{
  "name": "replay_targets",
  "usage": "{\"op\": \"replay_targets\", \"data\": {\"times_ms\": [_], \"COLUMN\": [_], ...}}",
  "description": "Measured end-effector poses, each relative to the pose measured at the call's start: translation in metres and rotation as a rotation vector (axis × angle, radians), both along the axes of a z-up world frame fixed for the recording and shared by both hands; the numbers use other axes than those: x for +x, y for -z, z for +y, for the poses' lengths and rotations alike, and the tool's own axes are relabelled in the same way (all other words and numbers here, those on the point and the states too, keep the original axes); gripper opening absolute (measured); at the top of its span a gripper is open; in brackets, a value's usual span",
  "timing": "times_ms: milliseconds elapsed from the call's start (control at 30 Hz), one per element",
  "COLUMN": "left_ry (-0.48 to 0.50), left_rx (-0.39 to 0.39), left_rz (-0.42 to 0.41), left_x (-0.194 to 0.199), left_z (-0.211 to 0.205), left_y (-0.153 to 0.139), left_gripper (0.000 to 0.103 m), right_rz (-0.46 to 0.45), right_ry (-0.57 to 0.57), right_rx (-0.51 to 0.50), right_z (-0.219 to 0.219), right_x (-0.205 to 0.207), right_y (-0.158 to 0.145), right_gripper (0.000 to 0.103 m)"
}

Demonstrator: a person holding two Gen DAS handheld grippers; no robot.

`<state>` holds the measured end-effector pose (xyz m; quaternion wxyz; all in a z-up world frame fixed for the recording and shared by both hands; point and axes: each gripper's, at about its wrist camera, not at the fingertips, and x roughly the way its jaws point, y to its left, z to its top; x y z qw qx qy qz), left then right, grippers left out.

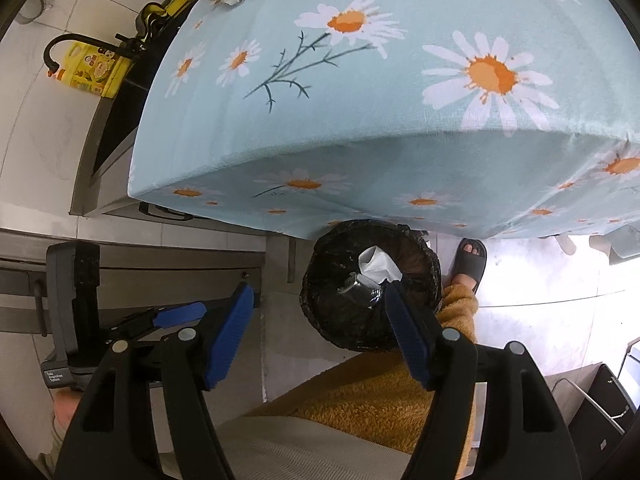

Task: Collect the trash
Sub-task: 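Open the left tool over the black bin to drop the foil packet, then raise both open tools back toward the remaining trash on the counter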

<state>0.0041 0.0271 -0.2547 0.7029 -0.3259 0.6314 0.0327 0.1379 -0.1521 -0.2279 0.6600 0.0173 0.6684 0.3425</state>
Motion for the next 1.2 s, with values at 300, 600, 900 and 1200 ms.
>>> {"op": "replay_targets", "data": {"times_ms": [300, 600, 900, 1200], "left_ry": [0.002, 0.022, 0.037, -0.009], "left_rx": [0.024, 0.074, 0.102, 0.132], "left_rz": [-0.066, -0.182, -0.271, -0.327], "left_x": [0.0, 0.002, 0.015, 0.038], "left_z": [0.002, 0.005, 0.006, 0.017], "left_y": [-0.027, -0.073, -0.106, -0.131], "left_gripper": [0.075, 0.075, 0.075, 0.075], "right_rz": [-0.052, -0.161, -0.242, -0.326], "right_ry": [-0.004, 0.014, 0.045, 0.028], "right_rx": [0.021, 0.07, 0.09, 0.095], "right_z": [-0.007, -0.012, -0.025, -0.03], "right_x": [-0.004, -0.008, -0.004, 0.04], "right_y": [-0.026, -0.07, -0.1, -0.128], "right_gripper": [0.069, 0.069, 0.072, 0.074]}}
